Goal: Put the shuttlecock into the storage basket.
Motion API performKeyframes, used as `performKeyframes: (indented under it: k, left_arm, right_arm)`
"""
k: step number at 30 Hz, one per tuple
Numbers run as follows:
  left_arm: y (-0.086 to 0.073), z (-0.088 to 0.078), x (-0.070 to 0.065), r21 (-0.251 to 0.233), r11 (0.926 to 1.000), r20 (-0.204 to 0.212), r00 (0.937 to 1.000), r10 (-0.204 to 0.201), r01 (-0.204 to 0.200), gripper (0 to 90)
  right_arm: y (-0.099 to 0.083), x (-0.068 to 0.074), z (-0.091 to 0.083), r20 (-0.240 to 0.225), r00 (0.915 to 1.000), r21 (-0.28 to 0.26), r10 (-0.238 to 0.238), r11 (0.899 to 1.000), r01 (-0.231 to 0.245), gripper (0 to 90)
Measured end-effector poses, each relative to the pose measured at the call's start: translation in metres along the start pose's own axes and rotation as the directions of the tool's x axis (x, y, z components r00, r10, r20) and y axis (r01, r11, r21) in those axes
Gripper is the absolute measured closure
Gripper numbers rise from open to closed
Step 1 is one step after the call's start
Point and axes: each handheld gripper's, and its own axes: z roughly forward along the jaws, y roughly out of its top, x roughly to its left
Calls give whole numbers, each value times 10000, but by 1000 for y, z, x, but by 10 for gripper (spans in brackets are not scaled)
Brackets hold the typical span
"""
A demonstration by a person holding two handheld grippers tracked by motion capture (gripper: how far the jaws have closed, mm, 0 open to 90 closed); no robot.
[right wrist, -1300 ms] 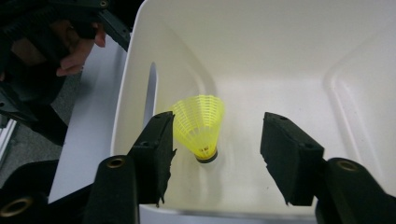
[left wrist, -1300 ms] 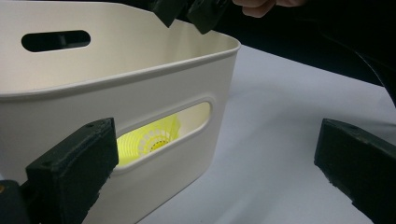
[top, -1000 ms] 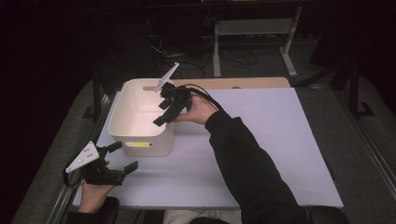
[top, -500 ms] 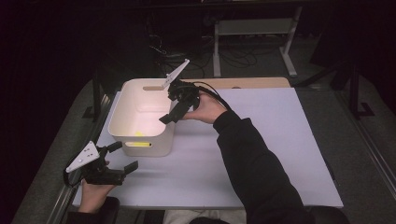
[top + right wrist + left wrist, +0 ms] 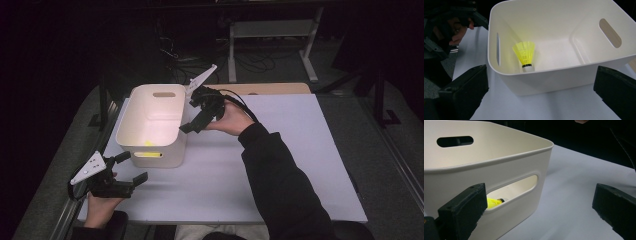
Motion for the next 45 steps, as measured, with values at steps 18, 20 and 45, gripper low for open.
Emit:
performKeyframes:
  k: [18,20,45]
  left_arm:
    - [0,0,0,4,10000,24,10000,6,-6,0]
    - [0,0,0,4,10000,25,10000,10,-10,0]
    - [0,0,0,27,10000,56,10000,53,-53,0]
  right_arm:
    - [-32,-5,-15,164,9985,-286,526,9982,-521,0]
    - [-33,-6,-16,175,9983,-297,556,9980,-551,0]
    - [-69,-11,-54,825,9899,-808,1154,9908,-1088,0]
